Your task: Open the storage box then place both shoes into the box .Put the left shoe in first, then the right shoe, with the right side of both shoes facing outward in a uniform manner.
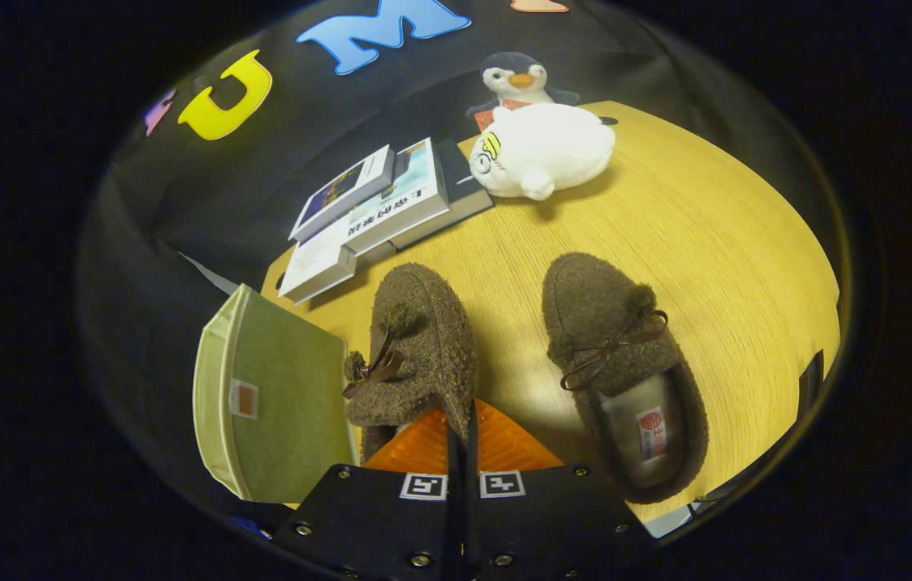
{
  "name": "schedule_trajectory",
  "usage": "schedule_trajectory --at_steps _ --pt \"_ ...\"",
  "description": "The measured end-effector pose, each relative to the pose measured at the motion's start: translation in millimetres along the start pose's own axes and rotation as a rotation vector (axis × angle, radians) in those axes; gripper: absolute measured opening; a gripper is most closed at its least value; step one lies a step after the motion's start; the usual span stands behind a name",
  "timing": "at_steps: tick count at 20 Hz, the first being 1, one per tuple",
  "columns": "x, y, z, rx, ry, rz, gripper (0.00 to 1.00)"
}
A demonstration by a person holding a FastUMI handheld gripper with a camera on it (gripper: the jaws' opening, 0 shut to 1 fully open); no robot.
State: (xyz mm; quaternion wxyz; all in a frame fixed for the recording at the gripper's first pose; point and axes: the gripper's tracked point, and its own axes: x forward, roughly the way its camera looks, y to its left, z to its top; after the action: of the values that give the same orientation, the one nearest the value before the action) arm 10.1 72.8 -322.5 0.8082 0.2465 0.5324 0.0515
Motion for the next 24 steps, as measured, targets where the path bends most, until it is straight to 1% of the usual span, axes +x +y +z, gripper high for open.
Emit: schedule_trajectory --at_steps 6,12,18,24 --pt "-32 51 22 -0.014 -0.056 0.071 0.01" --pt "-52 112 32 -0.050 -0.088 0.142 0.01" --pt "-46 179 19 -0.100 -0.084 0.206 0.01" --pt "-27 226 -6 -0.148 -0.055 0.224 0.01"
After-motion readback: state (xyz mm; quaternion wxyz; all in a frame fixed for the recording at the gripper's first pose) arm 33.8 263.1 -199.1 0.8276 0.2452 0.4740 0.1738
